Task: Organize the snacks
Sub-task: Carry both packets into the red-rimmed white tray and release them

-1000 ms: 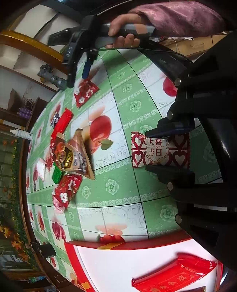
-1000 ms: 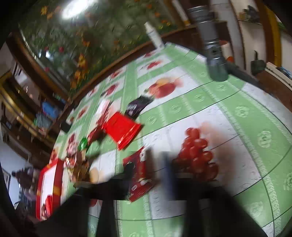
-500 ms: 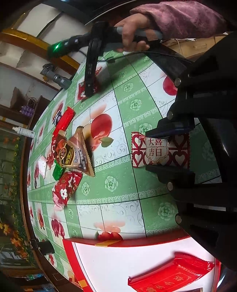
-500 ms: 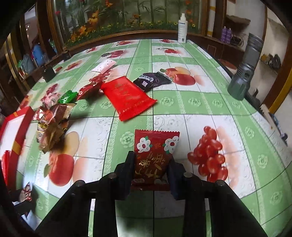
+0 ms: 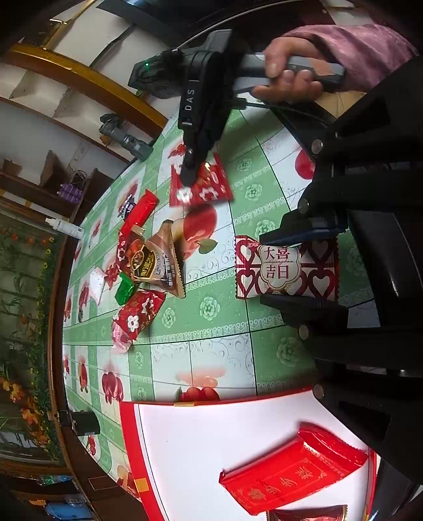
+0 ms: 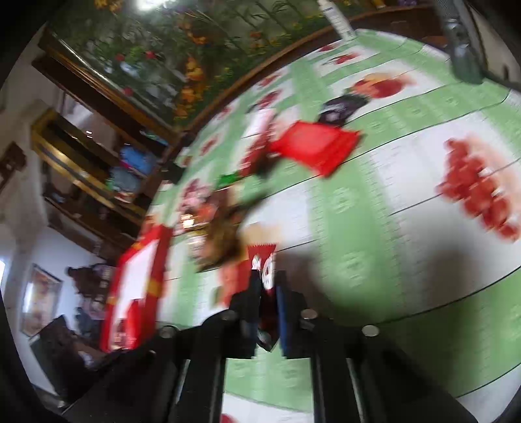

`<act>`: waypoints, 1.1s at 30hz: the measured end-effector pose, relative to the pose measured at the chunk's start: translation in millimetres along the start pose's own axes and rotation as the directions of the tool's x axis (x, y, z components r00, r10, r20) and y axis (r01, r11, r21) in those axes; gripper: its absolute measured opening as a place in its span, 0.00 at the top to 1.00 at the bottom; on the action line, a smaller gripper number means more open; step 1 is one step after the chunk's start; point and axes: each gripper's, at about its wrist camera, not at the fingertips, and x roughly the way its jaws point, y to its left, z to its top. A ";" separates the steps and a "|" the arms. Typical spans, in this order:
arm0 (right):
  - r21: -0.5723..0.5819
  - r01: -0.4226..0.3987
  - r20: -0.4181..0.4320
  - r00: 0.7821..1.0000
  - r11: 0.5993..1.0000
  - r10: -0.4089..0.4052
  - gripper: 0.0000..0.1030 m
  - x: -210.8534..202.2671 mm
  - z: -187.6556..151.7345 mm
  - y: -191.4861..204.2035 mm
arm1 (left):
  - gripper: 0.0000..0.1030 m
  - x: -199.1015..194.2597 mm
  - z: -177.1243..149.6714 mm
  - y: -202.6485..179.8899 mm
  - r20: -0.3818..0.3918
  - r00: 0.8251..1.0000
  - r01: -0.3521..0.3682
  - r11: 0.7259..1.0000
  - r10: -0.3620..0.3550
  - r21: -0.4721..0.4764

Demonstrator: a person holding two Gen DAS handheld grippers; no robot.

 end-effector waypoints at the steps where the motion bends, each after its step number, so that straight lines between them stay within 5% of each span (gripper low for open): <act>1: 0.008 -0.016 -0.007 1.000 1.000 0.016 0.93 3.7 -1.6 3.0 | 0.74 -1.2 0.1 1.2 0.001 1.000 0.001 1.000 -0.001 -0.001; 8: 0.119 -0.135 -0.051 0.989 0.984 0.142 0.93 25.3 -16.3 15.2 | 0.74 -16.9 -1.0 6.3 0.029 1.000 0.000 1.000 0.000 -0.012; 16: 0.085 -0.228 -0.093 0.967 0.970 0.236 0.94 48.8 -18.1 70.4 | 0.74 -56.4 6.7 29.5 0.118 0.990 -0.072 0.997 0.076 -0.035; 24: 0.053 -0.288 -0.169 0.941 0.956 0.292 0.94 114.2 -35.4 138.3 | 0.74 -82.3 -0.8 96.9 0.141 0.953 -0.247 0.957 0.269 -0.154; 29: -0.014 -0.262 -0.216 0.943 0.965 0.253 0.89 153.0 -48.8 177.5 | 0.73 -81.3 -7.6 136.9 0.105 0.916 -0.353 0.901 0.388 -0.250; 32: -0.055 -0.271 -0.237 0.938 0.961 0.251 0.82 162.3 -54.5 193.6 | 0.60 -80.9 -12.1 150.4 0.085 0.895 -0.398 0.870 0.438 -0.293; 33: -0.065 -0.286 -0.239 0.935 0.956 0.263 0.77 161.6 -55.2 196.7 | 0.48 -82.0 -14.0 152.7 0.082 0.888 -0.411 0.860 0.453 -0.304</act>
